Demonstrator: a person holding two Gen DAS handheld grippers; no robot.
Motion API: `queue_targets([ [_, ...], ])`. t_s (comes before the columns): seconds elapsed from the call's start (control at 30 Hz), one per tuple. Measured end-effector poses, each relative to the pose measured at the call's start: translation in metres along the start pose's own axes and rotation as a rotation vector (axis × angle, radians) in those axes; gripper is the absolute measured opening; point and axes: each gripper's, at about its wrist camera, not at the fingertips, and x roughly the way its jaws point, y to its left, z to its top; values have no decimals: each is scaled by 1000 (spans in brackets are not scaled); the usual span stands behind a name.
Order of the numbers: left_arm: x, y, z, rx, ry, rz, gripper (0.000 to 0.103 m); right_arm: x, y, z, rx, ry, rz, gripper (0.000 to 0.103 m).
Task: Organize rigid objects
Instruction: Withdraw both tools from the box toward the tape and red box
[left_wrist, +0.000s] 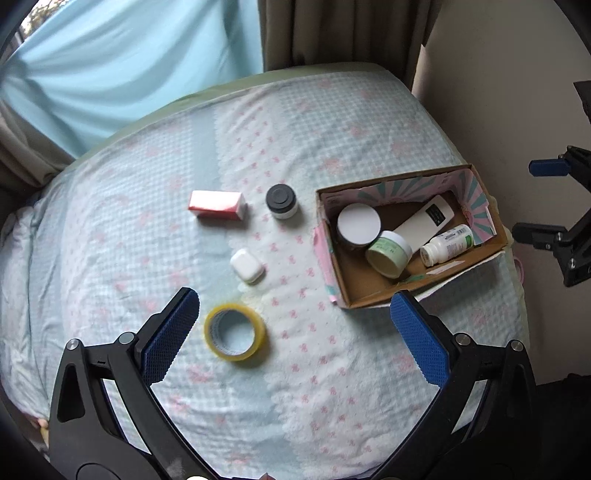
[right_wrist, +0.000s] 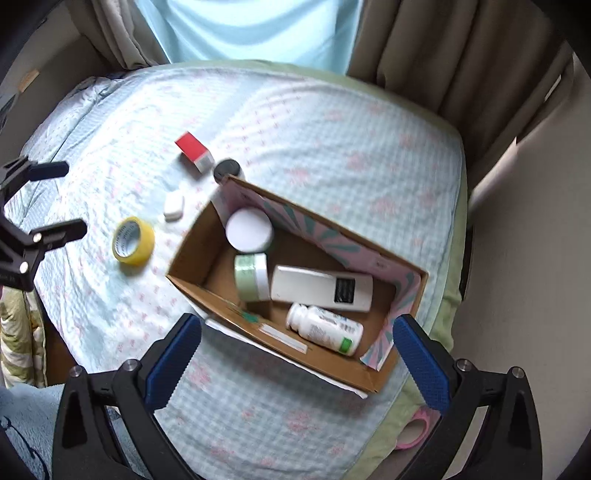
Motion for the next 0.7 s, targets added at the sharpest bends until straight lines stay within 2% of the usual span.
queue_targets([
  [0.17,-29,36,-40,-37,-16,17,103,-24,37,21,-27,-42,15,103],
  [0.23,-36,47,-55,-51,-32,44,103,-31,49,32,-22,-58,46,103],
  [0.37,-36,71,-81,-96,-45,53,103,-37,70,58,-28,-85,93,103],
  [0.47,-22,89,-99,-158,-29,31,103,-34,89,78,-44,-120,125,103],
  [0.57,2,101,-119,-209,-24,41,103,-20,103,99,-54,-143,143,103],
  [0.7,44,109,-146,-244,-55,50,103,19,125,131,-120,-158,143,103],
])
